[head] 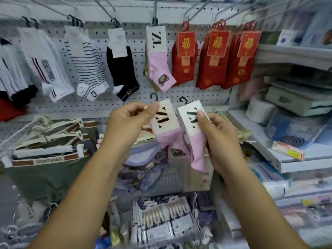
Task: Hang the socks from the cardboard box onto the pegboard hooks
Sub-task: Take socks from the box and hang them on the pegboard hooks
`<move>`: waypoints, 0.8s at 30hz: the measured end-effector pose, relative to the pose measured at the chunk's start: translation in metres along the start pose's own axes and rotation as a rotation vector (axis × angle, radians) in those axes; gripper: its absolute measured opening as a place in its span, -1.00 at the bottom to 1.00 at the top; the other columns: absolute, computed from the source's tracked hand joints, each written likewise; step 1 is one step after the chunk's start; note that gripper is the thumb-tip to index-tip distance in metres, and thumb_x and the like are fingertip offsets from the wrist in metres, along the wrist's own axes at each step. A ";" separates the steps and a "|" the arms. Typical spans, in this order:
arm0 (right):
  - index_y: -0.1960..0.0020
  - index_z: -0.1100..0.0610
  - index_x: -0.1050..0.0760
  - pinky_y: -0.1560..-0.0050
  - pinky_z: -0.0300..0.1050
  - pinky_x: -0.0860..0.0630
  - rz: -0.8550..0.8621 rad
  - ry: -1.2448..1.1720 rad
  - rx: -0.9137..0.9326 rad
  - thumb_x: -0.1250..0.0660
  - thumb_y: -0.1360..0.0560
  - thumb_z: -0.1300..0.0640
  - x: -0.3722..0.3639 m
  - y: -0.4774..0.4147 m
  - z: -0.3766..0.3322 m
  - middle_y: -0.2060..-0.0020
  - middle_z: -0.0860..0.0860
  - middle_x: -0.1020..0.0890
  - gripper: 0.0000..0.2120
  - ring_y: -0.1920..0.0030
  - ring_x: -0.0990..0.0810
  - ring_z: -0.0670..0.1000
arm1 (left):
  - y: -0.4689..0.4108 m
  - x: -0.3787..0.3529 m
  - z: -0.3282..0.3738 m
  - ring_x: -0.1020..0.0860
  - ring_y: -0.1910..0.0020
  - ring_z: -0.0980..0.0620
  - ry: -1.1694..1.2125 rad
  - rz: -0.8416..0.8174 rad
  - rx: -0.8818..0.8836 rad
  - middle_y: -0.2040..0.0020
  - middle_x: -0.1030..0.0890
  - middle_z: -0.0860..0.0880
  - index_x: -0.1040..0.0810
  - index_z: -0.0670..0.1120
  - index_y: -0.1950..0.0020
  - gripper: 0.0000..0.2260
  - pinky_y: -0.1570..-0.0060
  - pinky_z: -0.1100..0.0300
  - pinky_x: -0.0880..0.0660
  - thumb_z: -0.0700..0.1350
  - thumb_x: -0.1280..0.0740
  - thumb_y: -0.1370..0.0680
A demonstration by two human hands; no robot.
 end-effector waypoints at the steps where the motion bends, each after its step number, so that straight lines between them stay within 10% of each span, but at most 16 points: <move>1: -0.08 0.28 -0.60 -0.01 0.11 -0.61 -0.023 -0.005 0.023 -0.39 -0.58 0.05 -0.002 -0.014 -0.007 0.07 0.18 -0.74 -0.72 0.11 -0.70 0.10 | -0.008 -0.003 0.007 -0.50 0.45 0.25 0.004 0.030 -0.019 0.39 -0.63 0.14 -0.68 -0.15 0.08 -0.83 0.36 0.39 -0.43 -0.04 -0.50 -0.50; 5: -0.05 0.21 -0.60 0.11 -0.03 -0.63 -0.120 -0.036 0.084 -0.39 -0.58 0.08 -0.017 -0.066 -0.036 0.11 0.14 -0.74 -0.81 0.14 -0.70 0.05 | -0.039 -0.010 0.025 -0.69 0.12 -0.03 0.012 0.112 -0.053 0.11 -0.73 -0.14 -0.66 -0.11 0.15 -0.74 0.04 -0.09 -0.60 0.08 -0.52 -0.43; 12: -0.11 0.11 -0.58 -0.04 0.14 -0.63 -0.164 0.080 0.301 -0.39 -0.57 0.04 -0.071 -0.144 -0.085 0.11 0.08 -0.75 -0.82 0.05 -0.72 0.12 | -0.075 -0.006 0.062 -0.68 0.24 0.10 -0.096 0.312 -0.165 0.19 -0.74 0.01 -0.64 -0.11 0.07 -0.74 0.19 0.19 -0.59 0.09 -0.45 -0.55; 16: 0.01 0.04 -0.47 0.12 -0.10 -0.53 -0.084 0.039 0.336 -0.38 -0.58 0.10 -0.099 -0.182 -0.096 0.24 -0.03 -0.66 -0.92 0.21 -0.62 -0.03 | -0.095 -0.002 0.077 -0.68 0.30 0.15 -0.146 0.336 -0.220 0.28 -0.73 0.07 -0.62 -0.13 0.05 -0.76 0.26 0.29 -0.59 0.05 -0.43 -0.57; 24: -0.05 0.10 -0.48 0.07 -0.22 -0.59 -0.115 0.167 0.378 -0.40 -0.57 0.12 -0.129 -0.219 -0.098 0.07 0.02 -0.70 -0.88 0.06 -0.69 -0.05 | -0.127 0.002 0.078 -0.74 0.12 -0.07 -0.157 0.272 -0.201 0.16 -0.76 -0.04 -0.57 -0.13 -0.02 -0.74 -0.08 -0.21 -0.62 0.08 -0.37 -0.61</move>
Point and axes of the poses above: each hand's wrist, its own y-axis away from the middle knuckle, its own x-axis out of the back of the hand, z = x × y, the point moved 7 cm from there along -y, towards the middle knuckle
